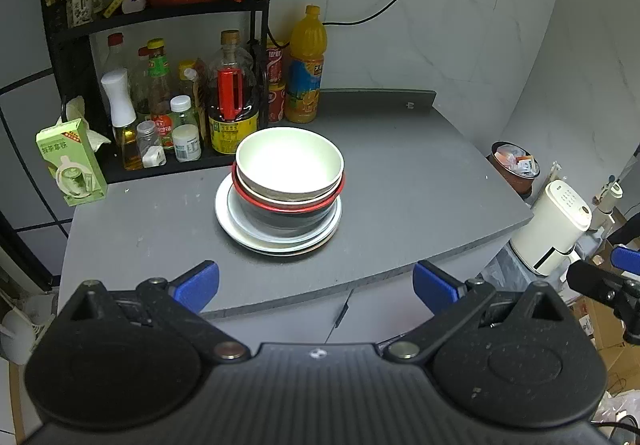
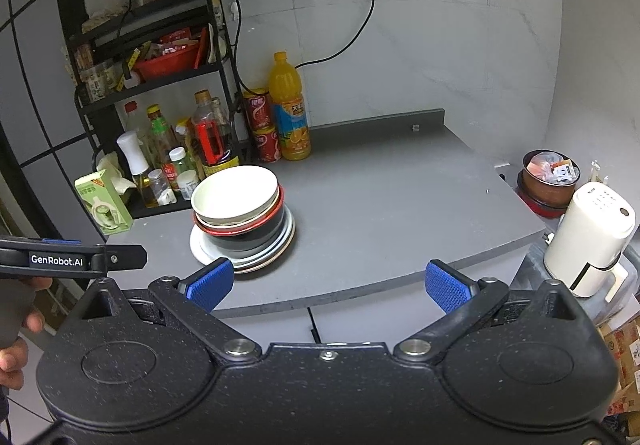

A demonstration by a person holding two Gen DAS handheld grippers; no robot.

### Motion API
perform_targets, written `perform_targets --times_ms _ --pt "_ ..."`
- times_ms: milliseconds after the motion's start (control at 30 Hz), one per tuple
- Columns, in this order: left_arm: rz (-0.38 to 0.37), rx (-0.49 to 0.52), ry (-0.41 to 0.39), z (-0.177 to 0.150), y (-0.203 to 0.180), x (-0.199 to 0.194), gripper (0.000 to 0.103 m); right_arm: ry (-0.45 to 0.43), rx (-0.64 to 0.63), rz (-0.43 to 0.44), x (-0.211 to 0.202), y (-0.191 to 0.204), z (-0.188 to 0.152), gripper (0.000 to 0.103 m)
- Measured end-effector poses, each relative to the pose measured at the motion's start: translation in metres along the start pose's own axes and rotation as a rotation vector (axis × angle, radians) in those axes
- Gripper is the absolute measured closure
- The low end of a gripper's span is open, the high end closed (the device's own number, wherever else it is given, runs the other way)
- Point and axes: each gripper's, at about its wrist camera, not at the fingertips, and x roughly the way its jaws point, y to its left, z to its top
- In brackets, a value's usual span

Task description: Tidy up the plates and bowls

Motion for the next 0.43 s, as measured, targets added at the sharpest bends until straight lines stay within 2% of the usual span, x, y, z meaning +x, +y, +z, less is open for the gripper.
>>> perform_targets --times_ms 433 --pt "0.022 0.012 0.001 0.005 -0.006 0.011 0.001 0.013 0.035 0.029 0.014 -0.014 -0.001 0.0"
